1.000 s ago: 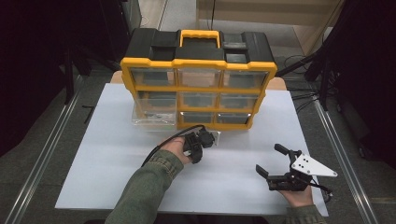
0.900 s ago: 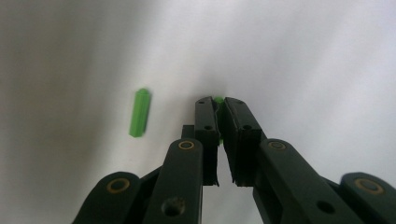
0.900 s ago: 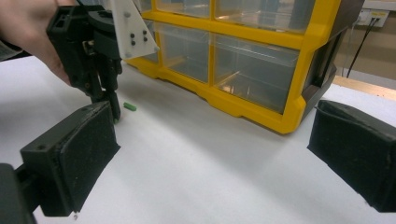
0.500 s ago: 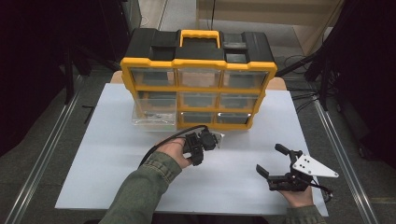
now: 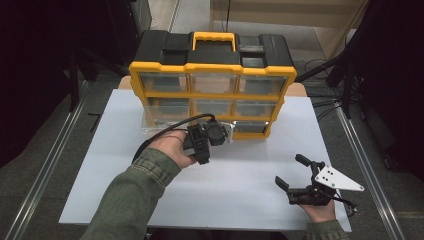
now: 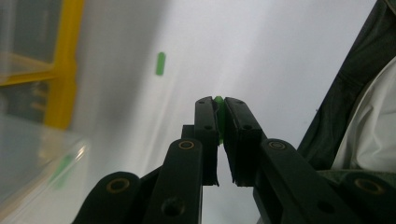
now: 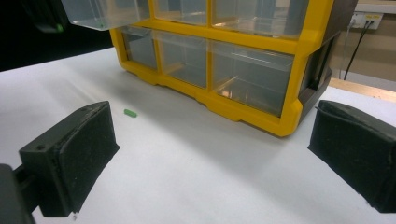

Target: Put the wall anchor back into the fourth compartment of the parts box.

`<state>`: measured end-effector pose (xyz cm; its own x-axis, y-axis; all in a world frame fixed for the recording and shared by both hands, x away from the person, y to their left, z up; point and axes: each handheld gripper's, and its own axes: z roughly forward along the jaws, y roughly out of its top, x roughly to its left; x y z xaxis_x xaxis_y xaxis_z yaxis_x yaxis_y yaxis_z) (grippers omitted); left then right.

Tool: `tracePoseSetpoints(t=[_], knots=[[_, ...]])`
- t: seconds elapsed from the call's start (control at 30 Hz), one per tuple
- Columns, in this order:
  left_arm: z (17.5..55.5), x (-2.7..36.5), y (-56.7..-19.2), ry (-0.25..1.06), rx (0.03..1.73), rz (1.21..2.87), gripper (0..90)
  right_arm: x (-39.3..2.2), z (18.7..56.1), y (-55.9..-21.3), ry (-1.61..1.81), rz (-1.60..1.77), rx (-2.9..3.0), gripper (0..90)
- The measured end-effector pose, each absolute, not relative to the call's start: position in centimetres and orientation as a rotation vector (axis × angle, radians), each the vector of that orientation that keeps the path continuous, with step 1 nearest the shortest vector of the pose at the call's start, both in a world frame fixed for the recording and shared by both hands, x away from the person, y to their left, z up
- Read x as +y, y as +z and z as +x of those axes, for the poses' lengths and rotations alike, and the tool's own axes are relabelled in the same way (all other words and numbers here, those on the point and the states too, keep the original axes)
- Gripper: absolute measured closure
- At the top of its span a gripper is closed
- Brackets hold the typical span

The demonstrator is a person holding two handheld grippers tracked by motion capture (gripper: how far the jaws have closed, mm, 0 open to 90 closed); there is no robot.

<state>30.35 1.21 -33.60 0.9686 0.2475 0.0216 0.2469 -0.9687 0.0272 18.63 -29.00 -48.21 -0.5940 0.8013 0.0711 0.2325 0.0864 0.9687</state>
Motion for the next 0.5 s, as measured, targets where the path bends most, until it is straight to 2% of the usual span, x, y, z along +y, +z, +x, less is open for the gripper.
tracePoseSetpoints(t=[0.17, 0.5], knots=[[30.4, 2.0, -30.7, 0.089, 0.385, 3.091, 84.0, -29.1, 18.6, -48.2, 1.536, 1.014, 1.875, 0.9], [31.6, 3.2, -28.1, 0.115, 0.423, 3.117, 83.9, -29.0, 18.7, -48.2, 1.533, 1.021, 1.879, 0.9]])
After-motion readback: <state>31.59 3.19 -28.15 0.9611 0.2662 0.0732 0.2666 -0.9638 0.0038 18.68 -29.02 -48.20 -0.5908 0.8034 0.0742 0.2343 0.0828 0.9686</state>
